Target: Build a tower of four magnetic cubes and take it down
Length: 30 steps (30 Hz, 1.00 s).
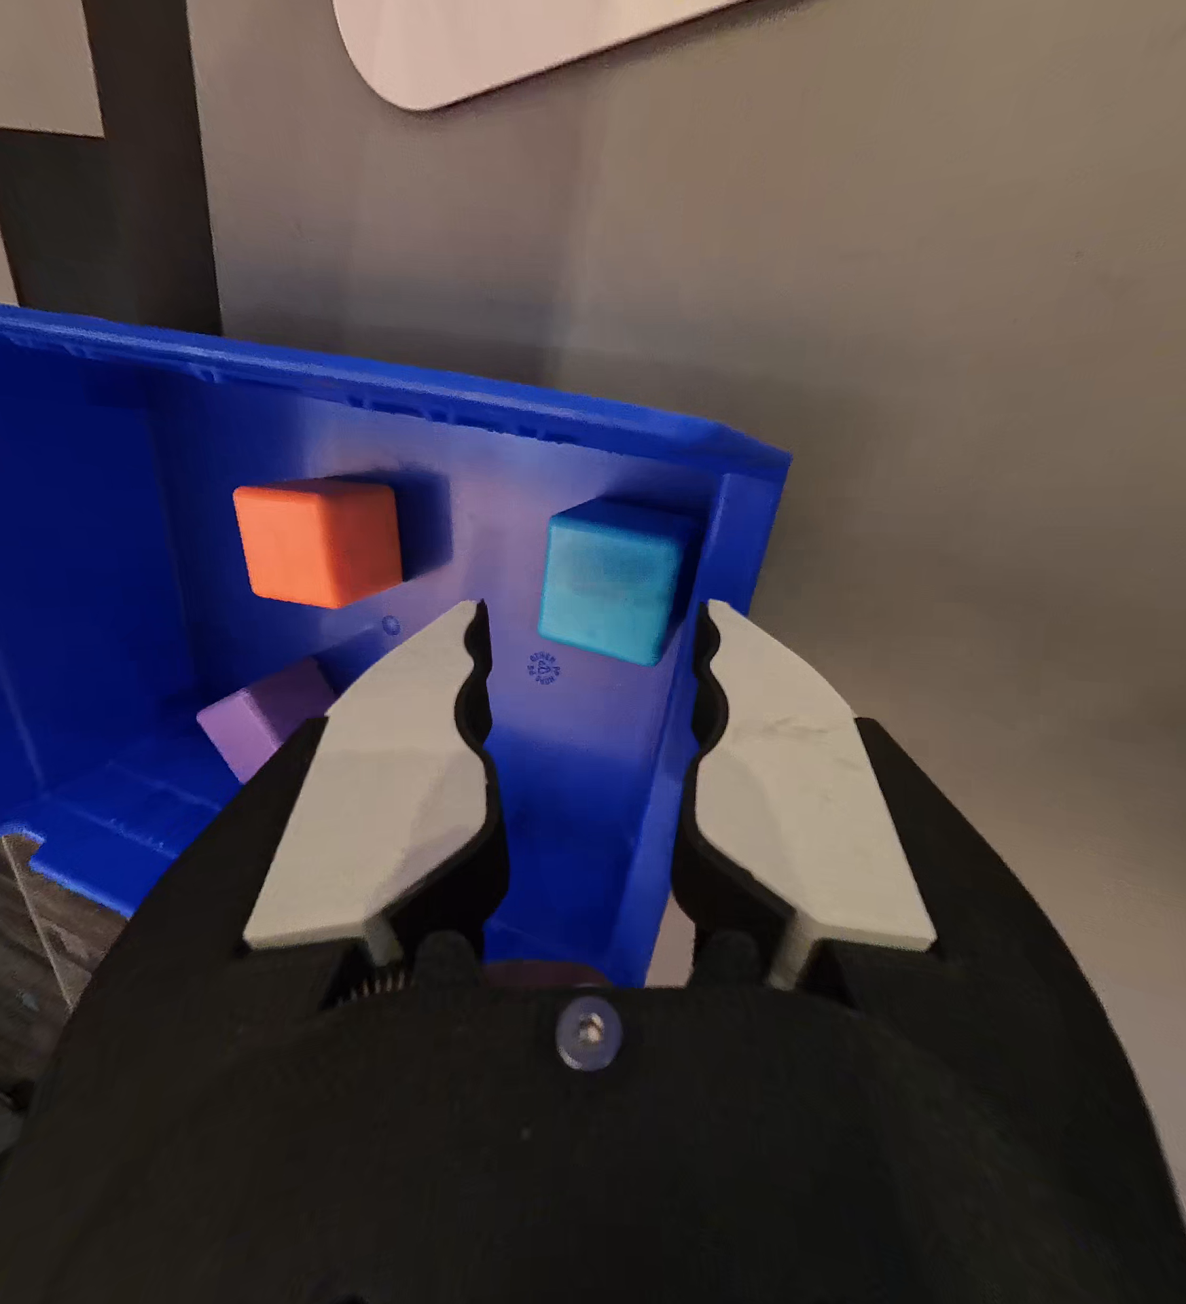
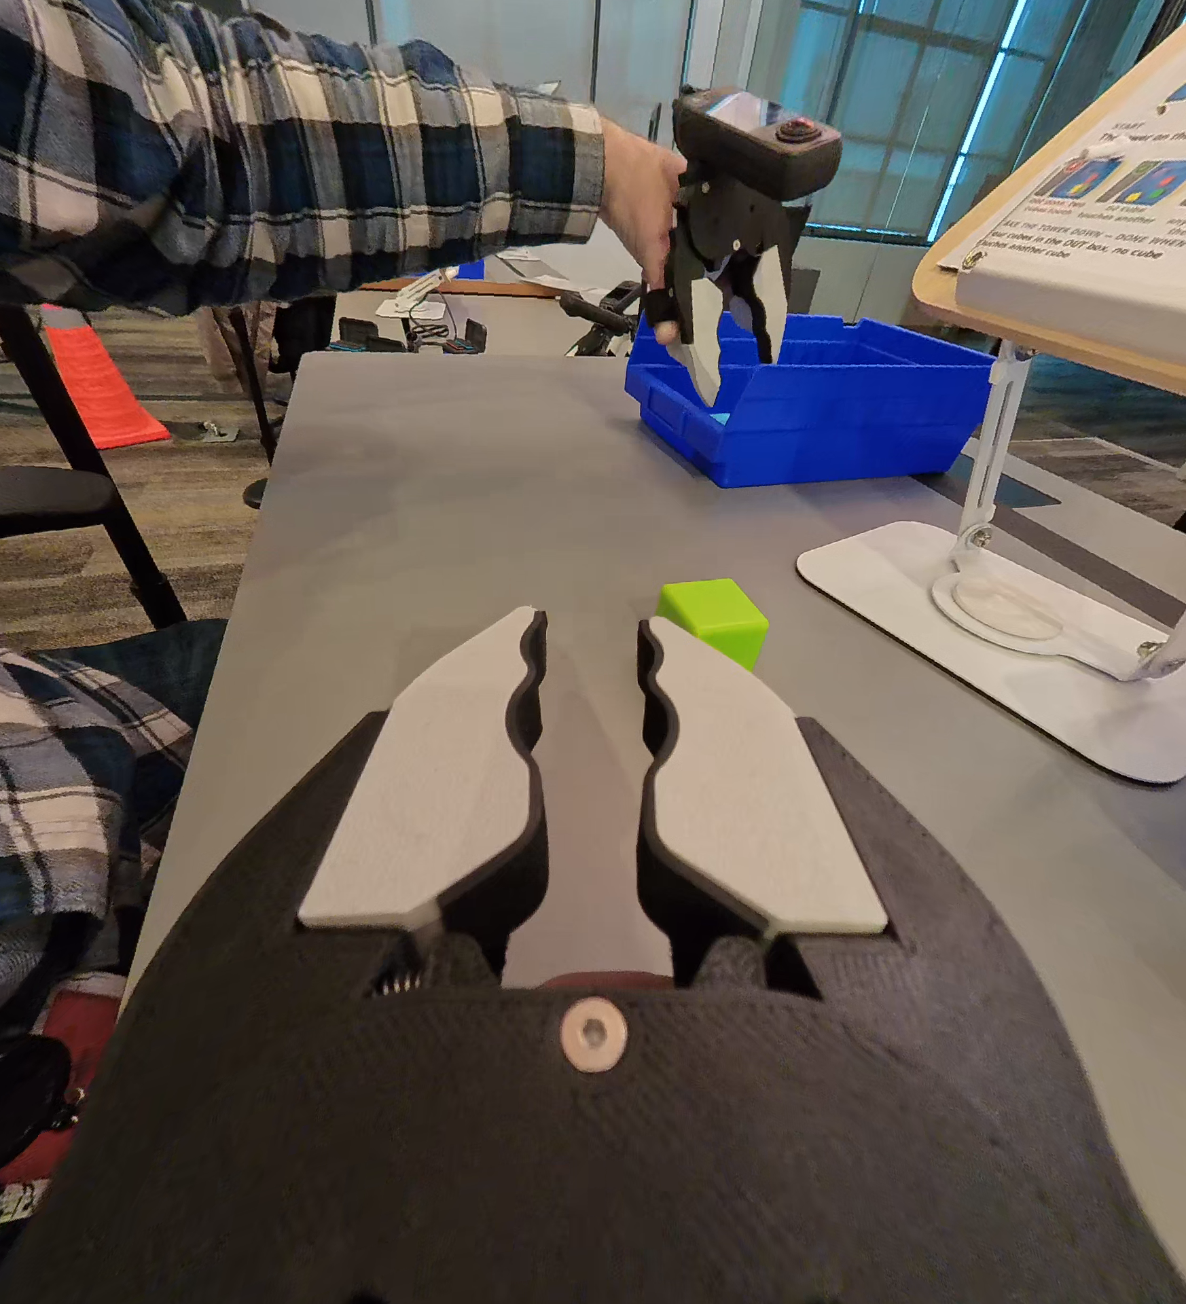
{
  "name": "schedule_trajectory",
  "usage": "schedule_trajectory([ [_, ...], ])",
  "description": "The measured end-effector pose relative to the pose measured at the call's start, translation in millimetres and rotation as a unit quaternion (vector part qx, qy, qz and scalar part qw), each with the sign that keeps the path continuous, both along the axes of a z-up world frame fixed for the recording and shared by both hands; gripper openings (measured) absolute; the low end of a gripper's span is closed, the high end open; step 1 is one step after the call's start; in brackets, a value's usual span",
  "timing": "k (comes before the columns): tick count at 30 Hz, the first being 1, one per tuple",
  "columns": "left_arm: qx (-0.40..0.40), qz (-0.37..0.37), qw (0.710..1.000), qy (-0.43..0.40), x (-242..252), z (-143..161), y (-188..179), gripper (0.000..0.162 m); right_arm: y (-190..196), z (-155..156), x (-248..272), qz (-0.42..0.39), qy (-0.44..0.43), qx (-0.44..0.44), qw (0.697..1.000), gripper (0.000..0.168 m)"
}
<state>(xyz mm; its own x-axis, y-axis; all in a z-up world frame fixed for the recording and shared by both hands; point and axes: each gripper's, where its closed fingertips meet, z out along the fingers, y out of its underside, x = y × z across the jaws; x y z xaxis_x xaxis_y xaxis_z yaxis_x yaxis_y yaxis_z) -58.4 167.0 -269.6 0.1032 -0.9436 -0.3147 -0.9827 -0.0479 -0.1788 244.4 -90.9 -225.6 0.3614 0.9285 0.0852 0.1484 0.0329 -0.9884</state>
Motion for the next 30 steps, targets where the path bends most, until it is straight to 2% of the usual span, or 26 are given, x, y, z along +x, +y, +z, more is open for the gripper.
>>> schedule_trajectory([
  [11, -0.045, -0.011, 0.999, 0.004, -3, -18, 8, 0.043, 2, -3, 1, -0.003, -0.004, -0.007, 1.0, 0.025],
  [15, -0.064, -0.012, 0.998, 0.006, -3, -19, 9, 0.046, 3, -4, 1, -0.004, -0.005, -0.009, 1.0, 0.025],
  [19, -0.053, -0.002, 0.999, -0.001, -5, -18, 18, 0.057, 3, -4, 1, -0.003, -0.005, -0.008, 1.0, 0.025],
  [21, -0.013, 0.005, 1.0, 0.008, -11, -16, 31, 0.053, 2, -4, 0, -0.003, -0.006, -0.008, 1.0, 0.025],
  [24, -0.037, 0.017, 0.999, -0.001, -12, -25, 27, 0.054, 2, -4, 1, -0.003, -0.005, -0.007, 1.0, 0.025],
  [30, -0.032, 0.001, 0.999, -0.002, -5, -26, 34, 0.056, 2, -4, 0, -0.001, -0.006, -0.009, 1.0, 0.025],
])
